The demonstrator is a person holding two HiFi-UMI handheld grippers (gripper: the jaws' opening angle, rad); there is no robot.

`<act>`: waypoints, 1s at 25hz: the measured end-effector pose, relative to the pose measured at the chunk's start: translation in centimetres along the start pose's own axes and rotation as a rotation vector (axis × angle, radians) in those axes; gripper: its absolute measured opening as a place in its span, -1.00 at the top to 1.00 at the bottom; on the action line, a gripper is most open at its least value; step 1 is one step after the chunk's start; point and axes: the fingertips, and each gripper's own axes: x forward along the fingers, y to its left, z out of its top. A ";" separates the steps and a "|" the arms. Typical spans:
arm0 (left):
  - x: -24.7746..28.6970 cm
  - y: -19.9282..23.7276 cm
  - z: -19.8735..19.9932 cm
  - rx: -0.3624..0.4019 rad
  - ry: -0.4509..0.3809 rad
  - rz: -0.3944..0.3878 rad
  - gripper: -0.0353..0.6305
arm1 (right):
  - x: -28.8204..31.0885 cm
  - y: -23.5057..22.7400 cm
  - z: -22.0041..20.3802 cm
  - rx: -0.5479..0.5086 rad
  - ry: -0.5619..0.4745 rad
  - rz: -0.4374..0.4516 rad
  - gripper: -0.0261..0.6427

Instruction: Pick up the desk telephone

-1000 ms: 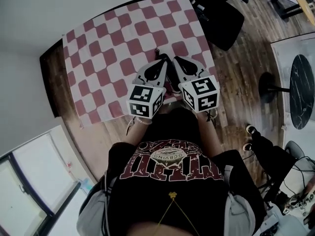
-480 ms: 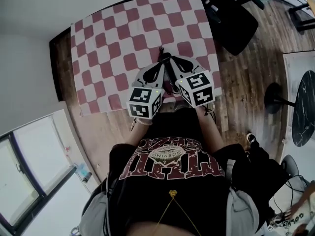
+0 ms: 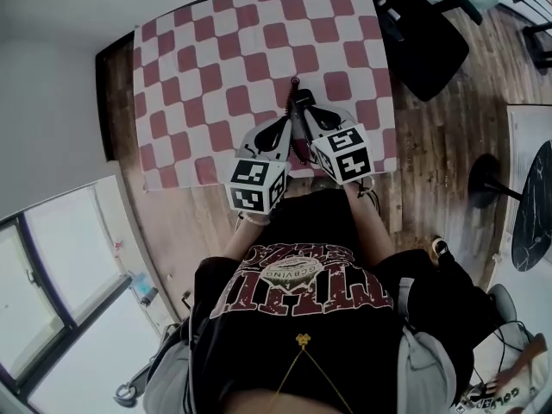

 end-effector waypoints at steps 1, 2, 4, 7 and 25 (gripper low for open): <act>0.0 0.1 -0.2 -0.002 0.003 0.000 0.90 | 0.2 0.0 -0.4 0.001 0.012 0.000 0.87; -0.1 0.1 -0.3 -0.004 0.007 -0.001 0.90 | 0.4 -0.1 -0.8 0.003 0.023 -0.001 0.87; -0.1 0.1 -0.6 -0.009 0.015 -0.005 0.90 | 0.8 -0.2 -1.5 0.006 0.044 -0.009 0.87; 0.0 0.1 -1.0 -0.011 0.026 -0.014 0.90 | 1.1 -0.4 -2.5 0.009 0.072 -0.022 0.87; 0.1 0.3 -1.8 -0.007 0.059 -0.075 0.90 | 1.7 -0.5 -5.4 0.016 0.148 -0.125 0.86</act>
